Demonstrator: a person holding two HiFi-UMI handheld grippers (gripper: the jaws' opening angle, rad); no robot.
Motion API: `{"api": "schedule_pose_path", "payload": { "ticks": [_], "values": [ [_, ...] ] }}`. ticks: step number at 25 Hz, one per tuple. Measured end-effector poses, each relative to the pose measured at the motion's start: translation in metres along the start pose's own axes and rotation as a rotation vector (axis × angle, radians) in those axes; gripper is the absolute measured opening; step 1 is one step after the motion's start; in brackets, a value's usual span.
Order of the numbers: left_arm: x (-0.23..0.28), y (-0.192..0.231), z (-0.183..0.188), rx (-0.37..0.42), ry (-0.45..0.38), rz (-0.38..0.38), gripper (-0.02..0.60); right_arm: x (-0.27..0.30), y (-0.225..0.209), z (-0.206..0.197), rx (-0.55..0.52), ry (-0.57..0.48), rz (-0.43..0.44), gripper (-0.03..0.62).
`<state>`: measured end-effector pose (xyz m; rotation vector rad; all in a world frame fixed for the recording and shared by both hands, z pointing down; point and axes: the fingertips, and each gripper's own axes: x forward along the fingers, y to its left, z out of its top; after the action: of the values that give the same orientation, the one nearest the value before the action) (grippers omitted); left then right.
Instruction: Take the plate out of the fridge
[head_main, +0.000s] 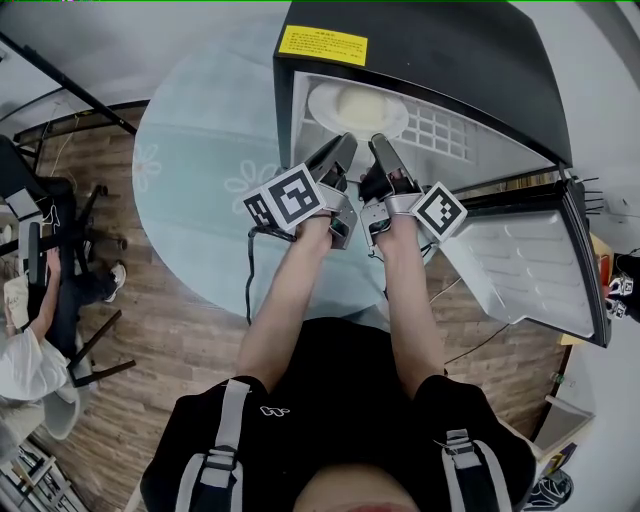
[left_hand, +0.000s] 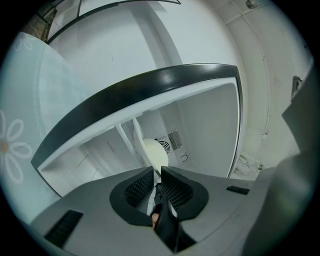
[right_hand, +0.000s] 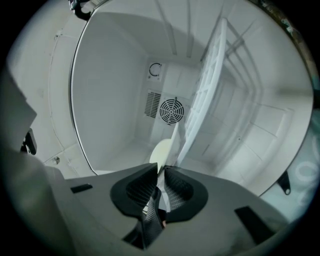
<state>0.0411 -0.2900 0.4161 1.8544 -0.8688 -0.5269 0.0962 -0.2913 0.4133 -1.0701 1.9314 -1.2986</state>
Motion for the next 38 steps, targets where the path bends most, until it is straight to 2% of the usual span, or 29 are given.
{"api": "schedule_pose_path", "payload": {
  "ticks": [14,22,32,36,38],
  "values": [
    [-0.019,-0.013,-0.012,0.027,-0.001,-0.025,0.035,-0.02,0.015,-0.008,-0.072,0.003,0.023,0.037],
    [-0.017,-0.003,-0.018,0.018,-0.001,-0.024,0.032,-0.024,0.001,-0.011,-0.017,-0.047,0.005,0.038],
    [-0.015,0.0,-0.01,0.012,-0.046,-0.022,0.046,-0.013,-0.007,-0.002,-0.001,-0.068,-0.022,0.081],
    [-0.016,-0.001,-0.003,-0.015,-0.085,-0.044,0.094,-0.01,-0.01,0.0,0.011,-0.072,-0.026,0.081],
    [-0.014,0.002,0.001,-0.022,-0.096,-0.034,0.094,-0.009,-0.008,0.002,0.02,-0.076,-0.013,0.072]
  ]
}}
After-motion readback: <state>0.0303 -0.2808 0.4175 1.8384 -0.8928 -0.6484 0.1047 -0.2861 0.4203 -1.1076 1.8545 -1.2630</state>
